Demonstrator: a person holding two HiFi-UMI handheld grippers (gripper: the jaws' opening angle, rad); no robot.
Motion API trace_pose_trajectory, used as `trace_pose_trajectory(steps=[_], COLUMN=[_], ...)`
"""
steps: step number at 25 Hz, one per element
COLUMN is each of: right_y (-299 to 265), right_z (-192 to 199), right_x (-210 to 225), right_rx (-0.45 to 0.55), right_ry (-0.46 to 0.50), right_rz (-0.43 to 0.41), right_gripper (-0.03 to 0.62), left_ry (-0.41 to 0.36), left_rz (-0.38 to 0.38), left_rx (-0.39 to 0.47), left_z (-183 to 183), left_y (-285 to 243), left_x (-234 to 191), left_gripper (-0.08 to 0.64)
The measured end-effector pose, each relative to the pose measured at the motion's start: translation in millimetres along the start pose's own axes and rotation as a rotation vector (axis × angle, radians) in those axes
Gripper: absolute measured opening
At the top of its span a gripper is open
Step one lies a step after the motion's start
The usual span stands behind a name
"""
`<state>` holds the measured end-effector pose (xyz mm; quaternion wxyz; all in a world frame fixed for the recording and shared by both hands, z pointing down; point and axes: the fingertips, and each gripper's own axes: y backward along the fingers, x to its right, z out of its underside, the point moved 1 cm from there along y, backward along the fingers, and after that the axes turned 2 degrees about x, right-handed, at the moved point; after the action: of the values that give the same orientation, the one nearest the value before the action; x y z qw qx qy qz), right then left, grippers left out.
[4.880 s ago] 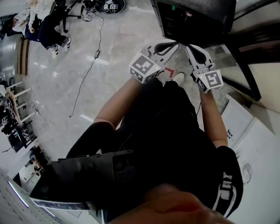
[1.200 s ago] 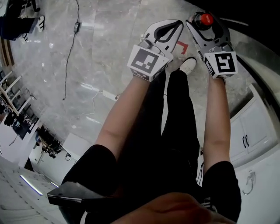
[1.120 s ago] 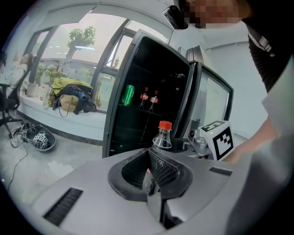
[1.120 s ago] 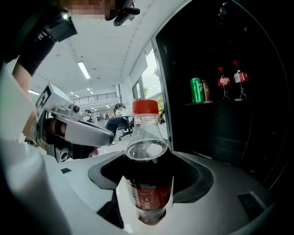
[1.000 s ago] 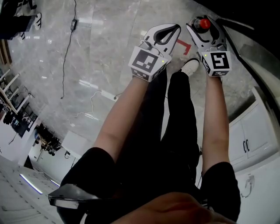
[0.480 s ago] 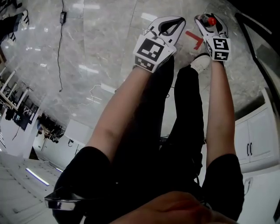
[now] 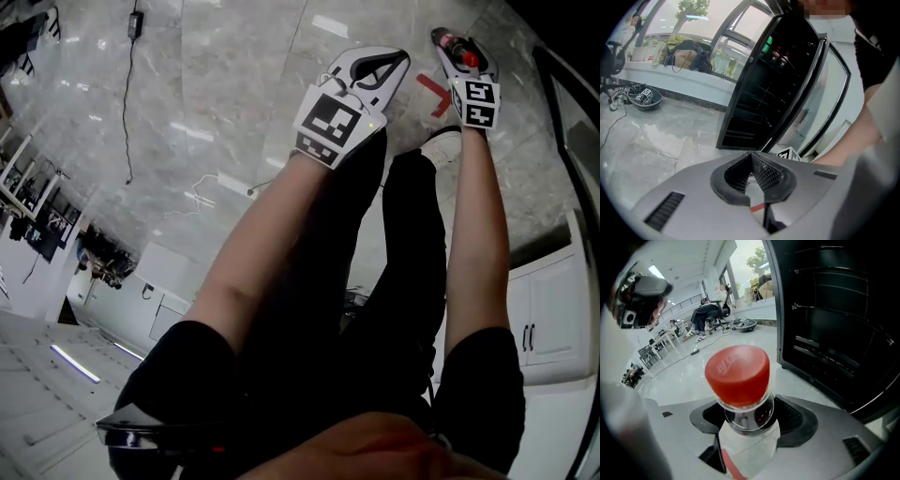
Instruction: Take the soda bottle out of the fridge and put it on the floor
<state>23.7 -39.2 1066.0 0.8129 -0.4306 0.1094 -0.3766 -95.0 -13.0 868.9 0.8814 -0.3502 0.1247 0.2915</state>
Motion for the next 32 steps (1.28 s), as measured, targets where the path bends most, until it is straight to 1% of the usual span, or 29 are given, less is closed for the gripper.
trace_pose_trajectory(steps=[2,5,10,13,15,18,20,22,25,27,29,32], right_y=[-4.6,-7.3,-5.7,5.9,20.3,53.3,83.0,118.5,176.4,218.6,264.0,335.7], right_z=[8.4,9.2,5.5,5.0,5.1,5.9,5.2,-0.3,-26.5,-56.9,-98.7,-170.9], right_x=[-5.8,-17.9,-37.2,-38.0,-39.5,-46.7,-53.3,-60.8,-74.9,-87.5,-96.6,-103.4], right_rx=[-0.031,-0.055,-0.094,-0.121,-0.141,-0.170,-0.189,-0.198,-0.174,-0.132,-0.061,0.079], right_ry=[0.025,0.066,0.123,0.110,0.103,0.124,0.136,0.130,0.129,0.150,0.144,0.113], right_rz=[-0.006,-0.024,-0.113,-0.133,-0.139,-0.149,-0.163,-0.177,-0.199,-0.223,-0.236,-0.232], right_gripper=[0.318,0.318,0.318,0.319,0.319,0.319,0.319,0.319,0.319,0.319,0.319,0.319], left_ry=[0.002,-0.005,-0.011,-0.019,-0.025,-0.033,-0.041,-0.052,-0.076,-0.086,-0.096,-0.140], left_rz=[-0.003,-0.006,-0.019,-0.020,-0.021,-0.024,-0.026,-0.023,-0.016,-0.023,-0.023,0.005], left_rx=[-0.004,-0.007,-0.001,0.005,0.008,0.011,0.008,-0.003,-0.026,-0.036,-0.036,-0.036], left_z=[1.4,0.3,-9.8,-21.0,-31.1,-48.6,-62.0,-77.1,-101.0,-119.1,-142.2,-180.5], left_y=[0.7,2.3,6.3,9.2,13.7,24.0,34.4,49.4,77.8,98.0,117.5,149.1], left_x=[-2.1,-3.5,-2.2,3.7,9.3,22.0,34.9,52.0,79.1,95.8,115.5,155.6], left_gripper=[0.000,0.000,0.000,0.000,0.000,0.001,0.000,0.000,0.000,0.000,0.000,0.000])
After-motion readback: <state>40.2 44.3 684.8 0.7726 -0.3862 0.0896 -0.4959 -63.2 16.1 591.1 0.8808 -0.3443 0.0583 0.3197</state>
